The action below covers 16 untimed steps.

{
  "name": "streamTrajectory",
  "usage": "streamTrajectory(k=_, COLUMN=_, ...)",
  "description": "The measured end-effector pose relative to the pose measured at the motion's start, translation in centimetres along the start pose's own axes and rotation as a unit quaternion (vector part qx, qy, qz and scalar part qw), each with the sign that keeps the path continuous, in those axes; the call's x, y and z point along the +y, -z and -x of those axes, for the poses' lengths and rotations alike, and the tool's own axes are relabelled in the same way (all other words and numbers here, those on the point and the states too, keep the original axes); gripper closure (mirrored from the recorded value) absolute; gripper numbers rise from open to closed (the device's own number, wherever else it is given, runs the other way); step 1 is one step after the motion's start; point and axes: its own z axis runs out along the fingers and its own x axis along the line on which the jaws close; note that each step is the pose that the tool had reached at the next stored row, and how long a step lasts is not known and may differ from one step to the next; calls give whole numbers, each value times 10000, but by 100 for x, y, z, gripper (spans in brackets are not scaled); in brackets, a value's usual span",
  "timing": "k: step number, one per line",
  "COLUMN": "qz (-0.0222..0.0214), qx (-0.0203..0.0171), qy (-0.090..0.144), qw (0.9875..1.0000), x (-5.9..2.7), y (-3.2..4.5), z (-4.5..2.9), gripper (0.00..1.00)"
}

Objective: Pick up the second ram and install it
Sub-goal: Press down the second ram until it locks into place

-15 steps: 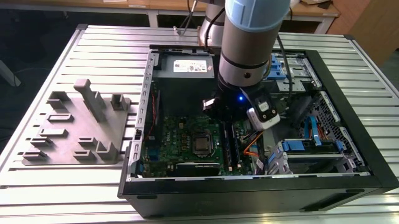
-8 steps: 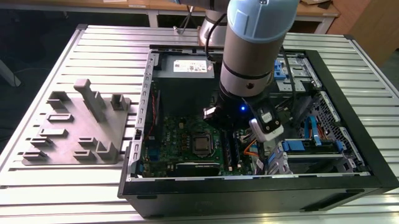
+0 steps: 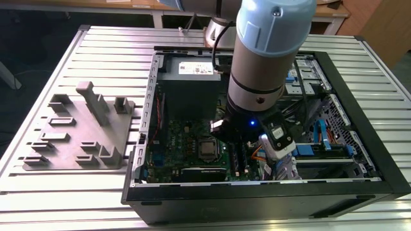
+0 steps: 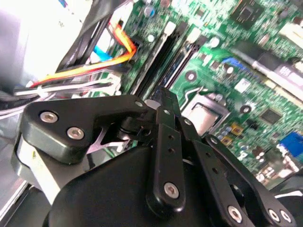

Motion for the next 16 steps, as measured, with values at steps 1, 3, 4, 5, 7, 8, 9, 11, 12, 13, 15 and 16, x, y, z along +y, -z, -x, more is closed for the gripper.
streamTrajectory(k=1, qz=-1, qx=0, qy=0, qw=10000, x=-19, y=0, z=0, gripper=93)
streamTrajectory(k=3, qz=-2, qx=1, qy=0, qw=10000, x=-40, y=-1, z=0, gripper=93)
streamTrajectory(k=4, qz=-1, qx=0, qy=-1, qw=10000, x=-40, y=-1, z=0, gripper=93)
streamTrajectory(k=5, qz=-1, qx=0, qy=-1, qw=10000, x=-40, y=-2, z=0, gripper=93)
streamTrajectory(k=7, qz=-1, qx=0, qy=0, qw=10000, x=-40, y=-2, z=0, gripper=93)
streamTrajectory(k=8, qz=0, qx=0, qy=-1, qw=10000, x=-41, y=-6, z=0, gripper=93)
streamTrajectory(k=9, qz=-1, qx=0, qy=-1, qw=10000, x=-43, y=-19, z=-1, gripper=93)
streamTrajectory(k=11, qz=-1, qx=0, qy=0, qw=10000, x=-47, y=-47, z=-2, gripper=93)
streamTrajectory(k=12, qz=-1, qx=0, qy=0, qw=10000, x=-48, y=-61, z=-2, gripper=93)
streamTrajectory(k=13, qz=-1, qx=0, qy=-1, qw=10000, x=-49, y=-74, z=-3, gripper=93)
streamTrajectory(k=15, qz=-1, qx=0, qy=-1, qw=10000, x=-51, y=-96, z=-4, gripper=93)
streamTrajectory(k=16, qz=-2, qx=0, qy=0, qw=10000, x=-52, y=-101, z=-4, gripper=93)
